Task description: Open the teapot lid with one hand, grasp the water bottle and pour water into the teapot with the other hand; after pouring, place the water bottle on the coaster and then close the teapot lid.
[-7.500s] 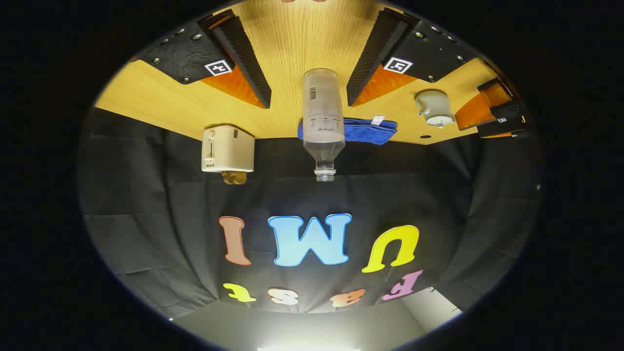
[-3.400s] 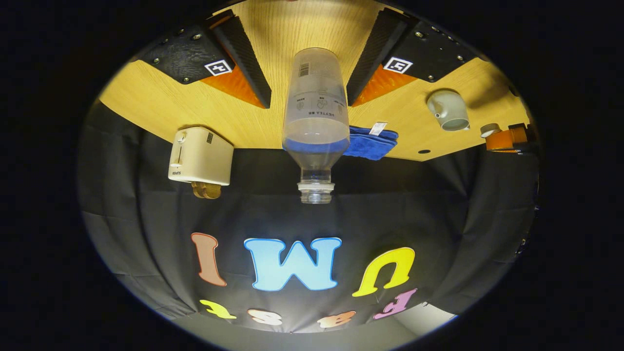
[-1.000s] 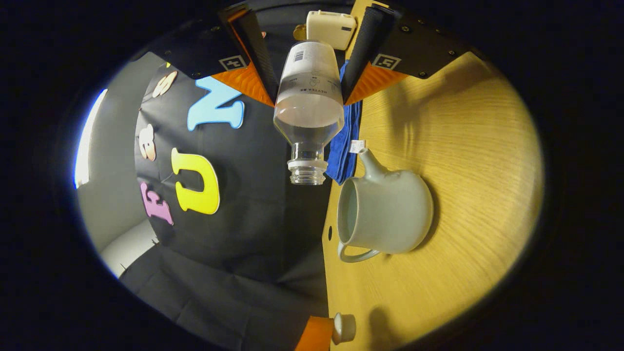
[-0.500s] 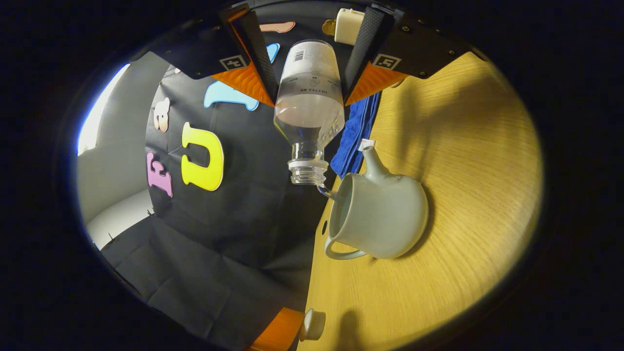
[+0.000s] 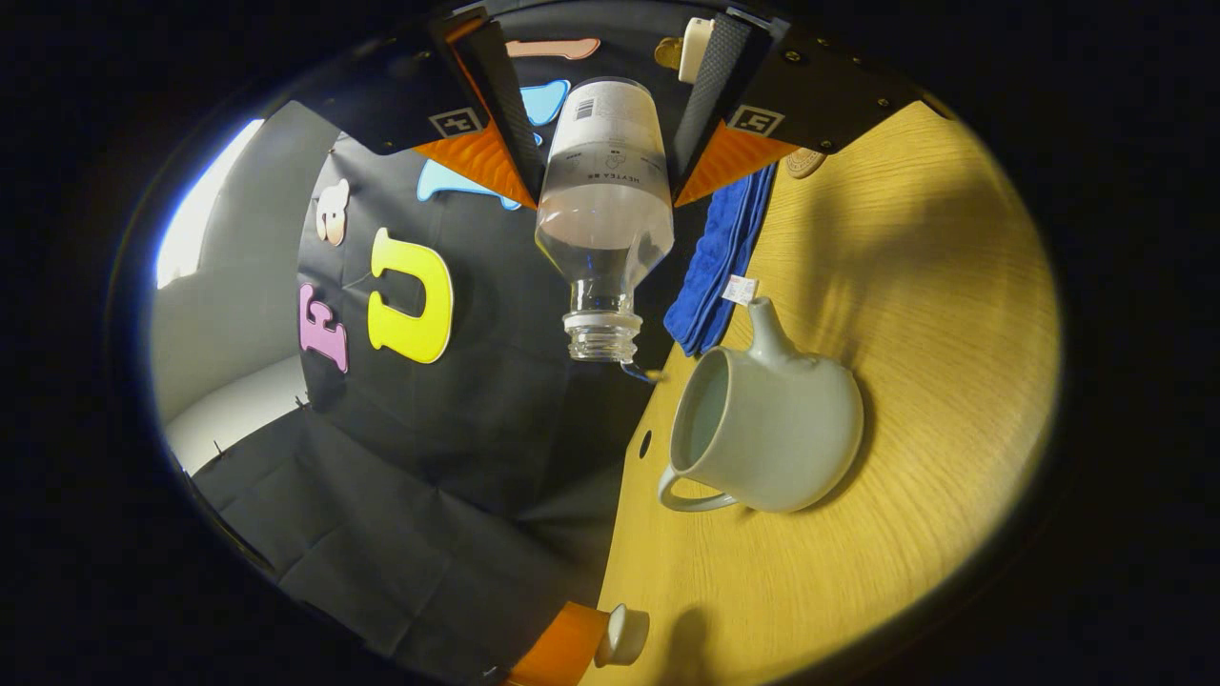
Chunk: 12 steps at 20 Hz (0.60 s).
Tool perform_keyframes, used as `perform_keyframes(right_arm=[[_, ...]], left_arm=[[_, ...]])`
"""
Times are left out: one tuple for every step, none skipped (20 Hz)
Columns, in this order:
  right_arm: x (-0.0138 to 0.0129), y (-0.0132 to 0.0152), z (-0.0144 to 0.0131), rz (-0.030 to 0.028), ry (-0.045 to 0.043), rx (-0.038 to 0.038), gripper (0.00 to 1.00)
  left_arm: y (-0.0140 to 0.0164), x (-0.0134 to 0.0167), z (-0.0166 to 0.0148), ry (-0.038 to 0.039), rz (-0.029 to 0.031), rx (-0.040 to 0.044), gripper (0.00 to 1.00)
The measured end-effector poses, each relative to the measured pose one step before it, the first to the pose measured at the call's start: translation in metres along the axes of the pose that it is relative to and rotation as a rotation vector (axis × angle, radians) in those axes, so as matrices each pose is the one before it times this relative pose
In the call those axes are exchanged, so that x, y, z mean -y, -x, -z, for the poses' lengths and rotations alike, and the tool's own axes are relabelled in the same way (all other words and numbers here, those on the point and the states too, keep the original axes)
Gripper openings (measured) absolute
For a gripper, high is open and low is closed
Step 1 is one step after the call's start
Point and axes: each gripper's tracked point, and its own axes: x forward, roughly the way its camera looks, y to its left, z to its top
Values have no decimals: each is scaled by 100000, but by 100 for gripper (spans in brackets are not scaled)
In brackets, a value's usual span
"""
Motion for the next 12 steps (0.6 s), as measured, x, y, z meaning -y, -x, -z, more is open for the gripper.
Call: perform_keyframes(right_arm=[[104, 22, -46, 352, 534, 163, 78], [24, 95, -40, 176, 445, 297, 78], [65, -149, 19, 61, 356, 241, 78], [48, -90, 123, 149, 461, 163, 78], [106, -103, 56, 395, 614, 102, 78], [60, 32, 8, 497, 513, 32, 78], [49, 22, -9, 509, 440, -60, 78], [-21, 36, 6, 306, 173, 42, 78], [53, -40, -54, 278, 155, 118, 78], [22, 142, -12, 326, 469, 193, 78], [126, -79, -65, 670, 694, 182, 78], [57, -67, 39, 312, 692, 117, 78]], left_arm=[[-42, 36, -50, 24, -12, 57, 12], [34, -25, 58, -5, 9, -4, 12], [-16, -52, -26, -10, -54, -39, 12], [7, 18, 19, -33, 14, -72, 12], [5, 17, 16, 6, -37, 6, 12], [12, -16, -31, 17, 16, 45, 12], [-8, -3, -40, 12, -9, 23, 12], [43, -15, -2, -33, 0, -67, 12], [43, 29, 14, -8, 13, -13, 12], [-65, -14, 33, -9, 16, 4, 12], [17, -21, -79, 16, 9, 36, 12], [-27, -39, -47, 20, -6, 7, 12]])
